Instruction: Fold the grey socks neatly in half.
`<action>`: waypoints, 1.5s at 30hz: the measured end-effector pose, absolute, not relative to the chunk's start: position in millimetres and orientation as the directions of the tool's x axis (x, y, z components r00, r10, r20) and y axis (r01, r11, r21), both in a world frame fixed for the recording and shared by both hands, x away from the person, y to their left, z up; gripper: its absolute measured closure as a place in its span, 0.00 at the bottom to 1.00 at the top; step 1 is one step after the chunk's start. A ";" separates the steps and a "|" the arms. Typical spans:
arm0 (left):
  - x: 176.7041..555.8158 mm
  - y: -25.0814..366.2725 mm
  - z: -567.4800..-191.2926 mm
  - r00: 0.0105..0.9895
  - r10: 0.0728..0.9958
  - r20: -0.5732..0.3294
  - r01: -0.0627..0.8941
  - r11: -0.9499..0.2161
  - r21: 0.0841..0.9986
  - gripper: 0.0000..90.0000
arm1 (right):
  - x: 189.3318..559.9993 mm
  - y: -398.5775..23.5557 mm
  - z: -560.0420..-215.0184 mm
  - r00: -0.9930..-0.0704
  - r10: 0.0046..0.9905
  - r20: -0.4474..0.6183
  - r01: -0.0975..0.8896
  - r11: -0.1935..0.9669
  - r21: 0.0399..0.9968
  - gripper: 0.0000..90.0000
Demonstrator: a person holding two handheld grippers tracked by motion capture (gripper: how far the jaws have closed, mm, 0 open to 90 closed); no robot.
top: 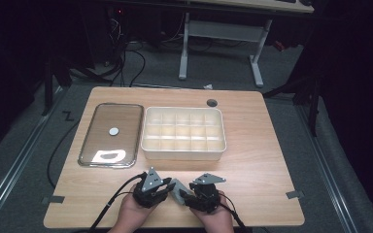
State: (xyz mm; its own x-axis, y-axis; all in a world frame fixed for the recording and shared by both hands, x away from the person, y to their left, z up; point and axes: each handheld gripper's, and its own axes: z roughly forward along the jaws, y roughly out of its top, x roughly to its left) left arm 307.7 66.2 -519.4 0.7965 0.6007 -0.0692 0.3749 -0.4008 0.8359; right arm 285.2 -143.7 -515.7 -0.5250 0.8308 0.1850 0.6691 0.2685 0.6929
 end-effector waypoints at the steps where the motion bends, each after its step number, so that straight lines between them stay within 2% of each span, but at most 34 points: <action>1: 307.3 66.3 -521.3 0.795 0.602 -0.070 0.377 -0.400 0.835 0.83 | 284.1 -143.6 -514.0 -0.524 0.832 0.184 0.666 0.265 0.697 0.61; 5: 307.9 67.2 -522.3 0.795 0.603 -0.069 0.376 -0.400 0.836 0.83 | 281.7 -143.1 -510.0 -0.545 0.815 0.195 0.645 0.259 0.719 0.60; 9: 308.5 68.3 -523.5 0.797 0.599 -0.074 0.378 -0.401 0.835 0.84 | 285.0 -141.2 -516.0 -0.542 0.809 0.225 0.682 0.268 0.680 0.55; 18: 306.4 77.0 -520.4 0.803 0.589 -0.094 0.394 -0.406 0.825 0.81 | 289.1 -138.3 -516.5 -0.560 0.787 0.258 0.701 0.285 0.654 0.57; 25: 293.0 118.6 -505.7 0.769 0.638 -0.037 0.351 -0.373 0.859 0.79 | 286.0 -123.9 -511.1 -0.637 0.746 0.197 0.664 0.400 0.632 0.68; 27: 293.4 125.2 -508.4 0.760 0.649 -0.046 0.363 -0.364 0.858 0.79 | 285.7 -122.7 -510.7 -0.640 0.744 0.191 0.662 0.408 0.629 0.68; 28: 296.6 136.6 -515.7 0.734 0.674 -0.087 0.403 -0.329 0.854 0.79 | 285.2 -119.9 -509.2 -0.647 0.741 0.177 0.659 0.428 0.619 0.69; 31: 299.1 139.5 -517.9 0.728 0.678 -0.097 0.416 -0.324 0.850 0.78 | 286.5 -118.1 -507.5 -0.661 0.734 0.160 0.651 0.454 0.608 0.69; 38: 301.0 134.0 -523.1 0.738 0.675 -0.024 0.377 -0.382 0.844 0.74 | 293.1 -107.9 -499.9 -0.706 0.702 0.095 0.628 0.557 0.543 0.69; 45: 303.4 140.0 -522.4 0.718 0.693 -0.059 0.400 -0.343 0.850 0.69 | 298.1 -101.4 -495.4 -0.734 0.674 0.076 0.618 0.619 0.485 0.69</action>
